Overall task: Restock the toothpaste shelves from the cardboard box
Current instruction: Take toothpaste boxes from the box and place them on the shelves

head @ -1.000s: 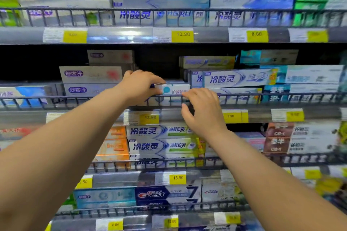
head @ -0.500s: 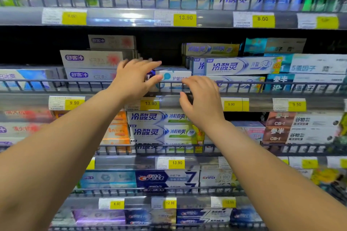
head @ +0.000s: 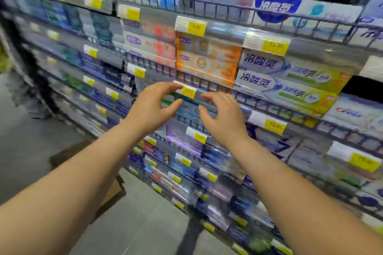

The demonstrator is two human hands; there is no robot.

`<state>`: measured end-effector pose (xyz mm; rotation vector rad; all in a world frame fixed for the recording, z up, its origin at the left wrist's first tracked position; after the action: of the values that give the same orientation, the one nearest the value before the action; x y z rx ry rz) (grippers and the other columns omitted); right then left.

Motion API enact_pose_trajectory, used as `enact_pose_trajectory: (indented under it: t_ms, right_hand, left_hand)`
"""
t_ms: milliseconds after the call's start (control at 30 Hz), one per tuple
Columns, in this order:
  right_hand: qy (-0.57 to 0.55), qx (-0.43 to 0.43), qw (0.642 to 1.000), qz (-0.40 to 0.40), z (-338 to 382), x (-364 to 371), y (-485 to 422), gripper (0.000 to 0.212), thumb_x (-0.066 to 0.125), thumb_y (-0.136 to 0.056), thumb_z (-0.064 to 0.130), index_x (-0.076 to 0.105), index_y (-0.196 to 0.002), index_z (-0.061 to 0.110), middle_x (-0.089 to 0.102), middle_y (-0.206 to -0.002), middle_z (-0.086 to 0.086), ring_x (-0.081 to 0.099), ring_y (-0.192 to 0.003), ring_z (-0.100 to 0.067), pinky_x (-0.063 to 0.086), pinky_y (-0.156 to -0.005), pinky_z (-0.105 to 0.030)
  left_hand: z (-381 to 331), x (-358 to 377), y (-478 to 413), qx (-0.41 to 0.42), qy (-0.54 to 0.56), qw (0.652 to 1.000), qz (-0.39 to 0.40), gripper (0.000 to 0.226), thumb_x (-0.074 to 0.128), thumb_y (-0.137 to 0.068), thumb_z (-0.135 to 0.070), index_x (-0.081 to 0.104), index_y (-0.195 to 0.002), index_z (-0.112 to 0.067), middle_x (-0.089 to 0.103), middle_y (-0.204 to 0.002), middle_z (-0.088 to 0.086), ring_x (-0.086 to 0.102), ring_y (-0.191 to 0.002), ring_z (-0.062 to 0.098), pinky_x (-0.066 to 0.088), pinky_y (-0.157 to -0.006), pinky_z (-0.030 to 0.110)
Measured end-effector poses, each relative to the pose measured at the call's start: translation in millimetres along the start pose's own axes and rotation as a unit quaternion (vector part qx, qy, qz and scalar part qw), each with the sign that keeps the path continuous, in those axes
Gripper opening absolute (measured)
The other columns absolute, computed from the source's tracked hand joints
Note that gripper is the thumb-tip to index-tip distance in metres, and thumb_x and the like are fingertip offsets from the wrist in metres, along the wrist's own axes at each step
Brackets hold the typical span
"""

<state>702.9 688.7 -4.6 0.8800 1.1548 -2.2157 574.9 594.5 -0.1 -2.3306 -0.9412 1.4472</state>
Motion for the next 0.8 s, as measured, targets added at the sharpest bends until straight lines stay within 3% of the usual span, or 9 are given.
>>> enact_pose_trajectory:
  t_ms: [100,300,567,800]
  right_hand:
    - [-0.046,-0.021,0.997,0.059,50,56,9,0.037,0.050,-0.084,0.034,0.064,-0.111,0.013,0.065,-0.107,-0.004,0.056,-0.102,-0.024,0.044,-0.091,-0.040]
    - [-0.095,-0.080,0.980,0.153,182,178,28,0.030,0.055,-0.085,0.029,0.065,-0.109,0.014,0.067,-0.103,-0.003,0.059,-0.098,-0.022,0.046,-0.088,-0.036]
    - [-0.146,-0.081,0.959,0.228,355,326,63,0.027,0.059,-0.087,0.025,0.064,-0.112,0.016,0.066,-0.106,-0.001,0.057,-0.099,-0.017,0.036,-0.081,-0.022]
    - [-0.153,-0.083,0.948,0.267,426,414,36,0.030,0.056,-0.089,0.027,0.061,-0.117,0.016,0.062,-0.098,0.002,0.053,-0.090,-0.014,0.037,-0.076,-0.025]
  left_hand:
    - [57,-33,57,-0.076,0.000,0.997,0.003,0.033,0.062,-0.089,-0.035,0.059,-0.121,-0.027,0.060,-0.118,-0.007,0.054,-0.097,0.005,0.046,-0.088,0.027]
    - [179,-134,179,-0.207,0.005,0.978,-0.027,0.026,0.066,-0.086,-0.035,0.062,-0.112,-0.032,0.063,-0.105,-0.010,0.061,-0.092,0.007,0.050,-0.085,0.028]
    - [313,-272,316,-0.292,-0.021,0.956,-0.030,0.024,0.069,-0.084,-0.029,0.057,-0.099,-0.043,0.066,-0.098,-0.013,0.061,-0.087,0.006,0.049,-0.083,0.027]
    - [413,-327,345,-0.331,-0.024,0.942,-0.045,0.023,0.068,-0.085,-0.030,0.064,-0.108,-0.030,0.064,-0.100,-0.011,0.061,-0.088,0.009,0.047,-0.084,0.022]
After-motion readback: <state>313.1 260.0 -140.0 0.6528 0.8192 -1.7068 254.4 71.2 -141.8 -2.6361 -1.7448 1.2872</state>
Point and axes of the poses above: each hand's wrist, its own y-axis away from the middle knuckle, its own x-axis out of the palm, z = x × y, the point moved 9 cm from there along -y, towards the middle knuckle
